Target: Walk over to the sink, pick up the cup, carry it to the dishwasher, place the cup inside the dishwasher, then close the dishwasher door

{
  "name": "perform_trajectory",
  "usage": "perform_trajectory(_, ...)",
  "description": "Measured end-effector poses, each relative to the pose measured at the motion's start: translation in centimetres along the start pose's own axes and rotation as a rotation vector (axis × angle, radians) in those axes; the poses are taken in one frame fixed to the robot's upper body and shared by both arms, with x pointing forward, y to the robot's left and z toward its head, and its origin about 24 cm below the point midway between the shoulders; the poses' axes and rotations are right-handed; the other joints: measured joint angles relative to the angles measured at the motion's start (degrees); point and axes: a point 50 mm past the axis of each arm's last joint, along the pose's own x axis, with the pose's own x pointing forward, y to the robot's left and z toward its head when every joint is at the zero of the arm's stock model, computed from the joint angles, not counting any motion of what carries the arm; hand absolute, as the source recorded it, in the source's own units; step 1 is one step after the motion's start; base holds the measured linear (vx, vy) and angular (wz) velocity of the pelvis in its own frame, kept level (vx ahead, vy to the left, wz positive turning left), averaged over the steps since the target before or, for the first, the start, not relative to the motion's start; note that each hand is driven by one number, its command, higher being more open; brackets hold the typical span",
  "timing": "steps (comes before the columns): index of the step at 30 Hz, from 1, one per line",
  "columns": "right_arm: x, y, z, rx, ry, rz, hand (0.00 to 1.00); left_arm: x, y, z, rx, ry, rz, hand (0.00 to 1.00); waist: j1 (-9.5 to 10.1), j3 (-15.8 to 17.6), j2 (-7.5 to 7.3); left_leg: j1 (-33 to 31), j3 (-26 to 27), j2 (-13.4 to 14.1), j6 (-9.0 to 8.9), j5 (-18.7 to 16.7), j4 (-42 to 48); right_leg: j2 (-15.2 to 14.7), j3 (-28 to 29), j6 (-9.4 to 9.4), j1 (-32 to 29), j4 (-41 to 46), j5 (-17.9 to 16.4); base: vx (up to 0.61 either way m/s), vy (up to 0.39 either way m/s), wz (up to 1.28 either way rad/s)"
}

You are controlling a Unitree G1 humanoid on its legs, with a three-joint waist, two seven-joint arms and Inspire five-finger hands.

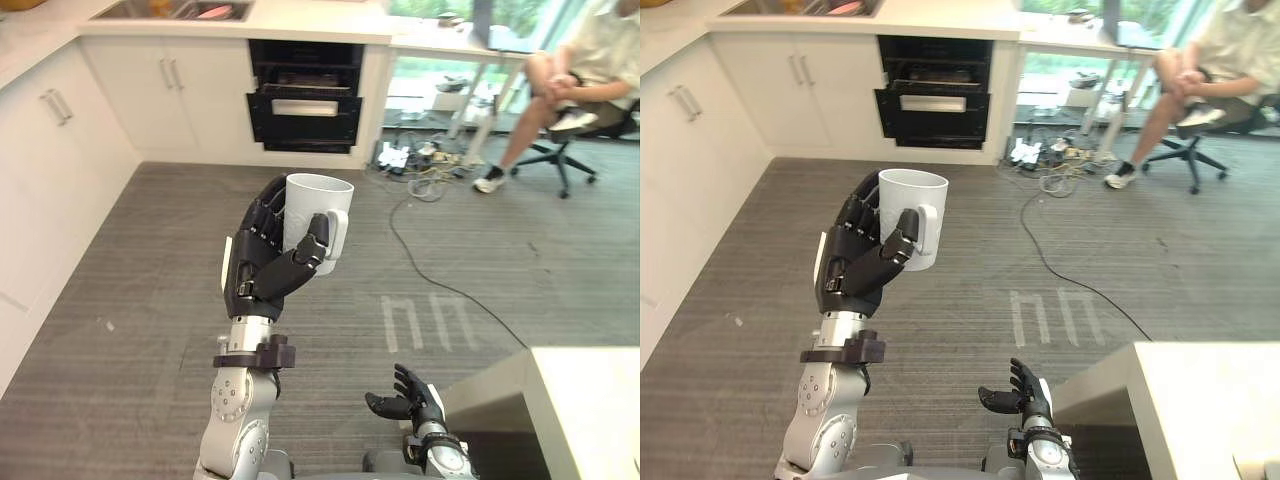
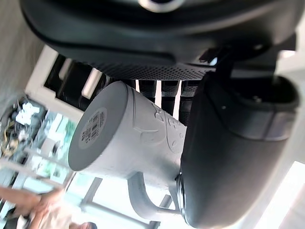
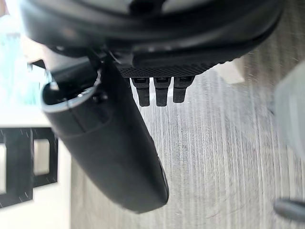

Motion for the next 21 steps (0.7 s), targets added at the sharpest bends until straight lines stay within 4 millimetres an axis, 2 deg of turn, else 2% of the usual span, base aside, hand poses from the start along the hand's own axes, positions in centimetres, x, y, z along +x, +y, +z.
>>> perform_trajectory(5, 0.3, -0.2, 0.7, -0.003, -0.034, -0.008, 0.9, -0.6, 2.3, -0.6, 0.046, 0.045, 0.074, 0.3, 1.24, -1.0, -1.64, 5.4, -0.1, 1.4, -1.26, 2.2, -7.5, 2.0, 0.6, -0.97, 4.5, -4.5, 0.6, 0.18, -0.112, 0.13)
perform_trajectory(6, 0.2, -1.0, -2.3, -0.032, 0.1, -0.021, 0.9, -1.5, 4.4, -2.1, 0.12, 0.15, 0.115, 0.3, -0.4, -1.4, 0.29, 7.3, 0.0, 2.6, -2.5, 14.2, -21.9, 4.5, 7.5, -1.57, 5.6, -16.0, 9.4, 0.08, -0.01, 0.03)
perform_trajectory(13, -0.2, -1.2, -2.6, -0.027, 0.099, -0.026, 0.9, -1.5, 4.5, -2.1, 0.118, 0.145, 0.124, 0.3, -0.45, -1.5, 0.41, 7.8, 2.0, 2.9, -2.35, 13.8, -21.1, 4.7, 8.8, -1.55, 5.8, -16.7, 9.8, 0.0, 0.002, -0.12)
perform_trajectory(19, -1.5, -2.2, -3.6, 0.006, 0.108, -0.072, 0.9, -1.5, 3.8, -2.4, 0.07, 0.128, 0.156, 0.3, -1.1, -2.1, 0.83, 7.5, 6.6, 3.4, -1.81, 14.0, -20.5, 3.4, 6.6, -1.23, 6.8, -17.8, 9.7, 0.02, 0.013, 0.12)
perform_trajectory(21, -1.3, -2.7, -3.2, 0.015, 0.095, -0.095, 0.9, -1.4, 3.8, -2.3, 0.08, 0.121, 0.161, 0.3, -0.91, -2.1, 1.2, 6.6, 6.8, 2.2, -1.08, 14.7, -21.0, 2.5, 5.3, -0.86, 6.8, -17.5, 9.1, -0.03, 0.039, 0.33)
